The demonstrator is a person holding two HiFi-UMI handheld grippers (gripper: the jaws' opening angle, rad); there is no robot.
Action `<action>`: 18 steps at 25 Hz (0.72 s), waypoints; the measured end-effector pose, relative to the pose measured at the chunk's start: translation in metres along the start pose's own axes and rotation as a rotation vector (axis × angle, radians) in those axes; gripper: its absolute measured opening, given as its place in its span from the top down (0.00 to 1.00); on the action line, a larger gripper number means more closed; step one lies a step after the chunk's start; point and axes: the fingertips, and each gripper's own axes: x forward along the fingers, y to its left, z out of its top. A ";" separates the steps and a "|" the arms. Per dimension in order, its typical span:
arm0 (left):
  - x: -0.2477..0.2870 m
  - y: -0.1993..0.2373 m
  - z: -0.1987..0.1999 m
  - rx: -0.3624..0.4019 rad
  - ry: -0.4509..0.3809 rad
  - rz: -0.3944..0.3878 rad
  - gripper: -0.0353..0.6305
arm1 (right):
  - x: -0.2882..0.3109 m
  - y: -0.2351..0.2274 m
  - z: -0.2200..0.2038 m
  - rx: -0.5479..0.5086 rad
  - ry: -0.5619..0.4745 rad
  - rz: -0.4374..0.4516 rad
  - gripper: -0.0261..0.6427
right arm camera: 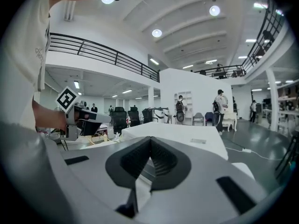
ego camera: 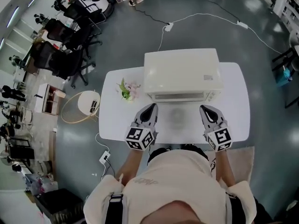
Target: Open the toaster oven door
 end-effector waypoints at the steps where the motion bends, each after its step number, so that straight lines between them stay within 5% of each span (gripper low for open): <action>1: 0.003 -0.001 -0.003 -0.002 0.003 0.014 0.91 | 0.004 -0.005 -0.003 -0.003 0.005 0.016 0.95; 9: 0.011 0.003 -0.021 -0.019 0.031 0.091 0.91 | 0.034 -0.030 -0.021 0.048 0.043 0.063 0.95; 18: 0.014 0.013 -0.024 -0.035 0.047 0.080 0.91 | 0.059 -0.042 -0.036 0.067 0.140 0.023 0.95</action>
